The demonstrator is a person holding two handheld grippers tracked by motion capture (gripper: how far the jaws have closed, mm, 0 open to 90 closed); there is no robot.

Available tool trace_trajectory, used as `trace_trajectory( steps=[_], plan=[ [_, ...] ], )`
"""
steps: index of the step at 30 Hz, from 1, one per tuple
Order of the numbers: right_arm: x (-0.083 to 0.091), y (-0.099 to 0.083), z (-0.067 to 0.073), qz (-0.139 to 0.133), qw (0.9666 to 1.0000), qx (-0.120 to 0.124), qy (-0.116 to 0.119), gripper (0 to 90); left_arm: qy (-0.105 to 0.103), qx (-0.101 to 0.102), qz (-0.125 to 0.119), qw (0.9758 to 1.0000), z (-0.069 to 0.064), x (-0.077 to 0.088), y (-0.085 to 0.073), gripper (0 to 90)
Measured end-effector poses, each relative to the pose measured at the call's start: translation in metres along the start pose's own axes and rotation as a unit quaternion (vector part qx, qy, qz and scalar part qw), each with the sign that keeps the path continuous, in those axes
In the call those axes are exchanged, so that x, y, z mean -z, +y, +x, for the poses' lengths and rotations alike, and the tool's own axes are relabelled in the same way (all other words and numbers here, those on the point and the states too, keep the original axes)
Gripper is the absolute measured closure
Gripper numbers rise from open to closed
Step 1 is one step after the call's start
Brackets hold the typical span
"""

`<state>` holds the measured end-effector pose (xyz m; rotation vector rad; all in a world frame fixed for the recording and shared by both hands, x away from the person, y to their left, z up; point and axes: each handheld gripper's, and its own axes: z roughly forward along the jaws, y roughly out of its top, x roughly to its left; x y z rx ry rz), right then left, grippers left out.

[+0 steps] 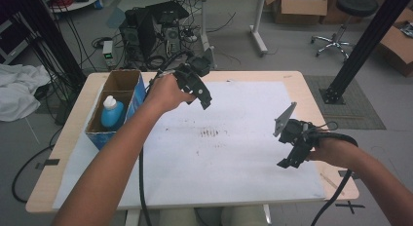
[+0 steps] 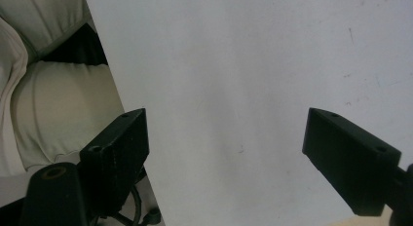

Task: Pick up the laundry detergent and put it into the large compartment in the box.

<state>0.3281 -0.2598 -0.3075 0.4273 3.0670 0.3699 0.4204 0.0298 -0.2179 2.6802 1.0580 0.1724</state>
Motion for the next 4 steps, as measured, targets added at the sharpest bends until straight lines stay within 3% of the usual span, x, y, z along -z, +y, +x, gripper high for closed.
trace_trajectory(
  steps=[4],
  plan=[
    [-0.0010, -0.0005, -0.0005, -0.003, 1.0000, 0.001, 0.001, 17.0, -0.001, 0.001, 0.000, 1.0000, 0.0000, -0.0009, -0.0004, 19.9]
  ],
)
